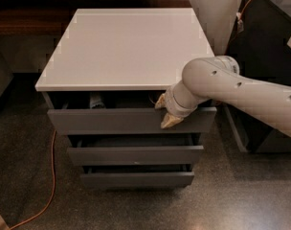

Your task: Pick blue plastic bottle from top drawer and place on counter

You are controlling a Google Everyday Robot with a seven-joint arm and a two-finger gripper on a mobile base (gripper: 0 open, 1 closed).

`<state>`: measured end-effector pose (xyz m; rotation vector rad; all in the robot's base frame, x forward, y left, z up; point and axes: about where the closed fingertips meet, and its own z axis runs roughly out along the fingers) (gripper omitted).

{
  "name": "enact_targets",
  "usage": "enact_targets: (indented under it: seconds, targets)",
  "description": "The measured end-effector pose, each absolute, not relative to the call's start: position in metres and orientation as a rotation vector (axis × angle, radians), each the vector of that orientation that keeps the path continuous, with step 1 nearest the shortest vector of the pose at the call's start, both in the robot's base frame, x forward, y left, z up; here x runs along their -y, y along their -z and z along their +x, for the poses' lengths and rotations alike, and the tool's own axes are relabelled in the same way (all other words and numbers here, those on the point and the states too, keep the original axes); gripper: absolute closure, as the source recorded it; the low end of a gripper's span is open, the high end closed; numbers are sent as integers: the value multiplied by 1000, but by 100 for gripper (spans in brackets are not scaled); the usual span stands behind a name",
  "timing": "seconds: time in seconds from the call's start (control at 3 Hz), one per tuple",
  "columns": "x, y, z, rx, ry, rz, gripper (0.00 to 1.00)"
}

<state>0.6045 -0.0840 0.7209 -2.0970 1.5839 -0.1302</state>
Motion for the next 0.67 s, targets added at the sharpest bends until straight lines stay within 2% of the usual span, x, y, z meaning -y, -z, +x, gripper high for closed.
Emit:
enact_targets:
  seconds: [0.33,0.67]
  targets:
    - [82,-719,609,-1560,174,-2091,0]
    - [83,-716,616,-1548,210,-2085,0]
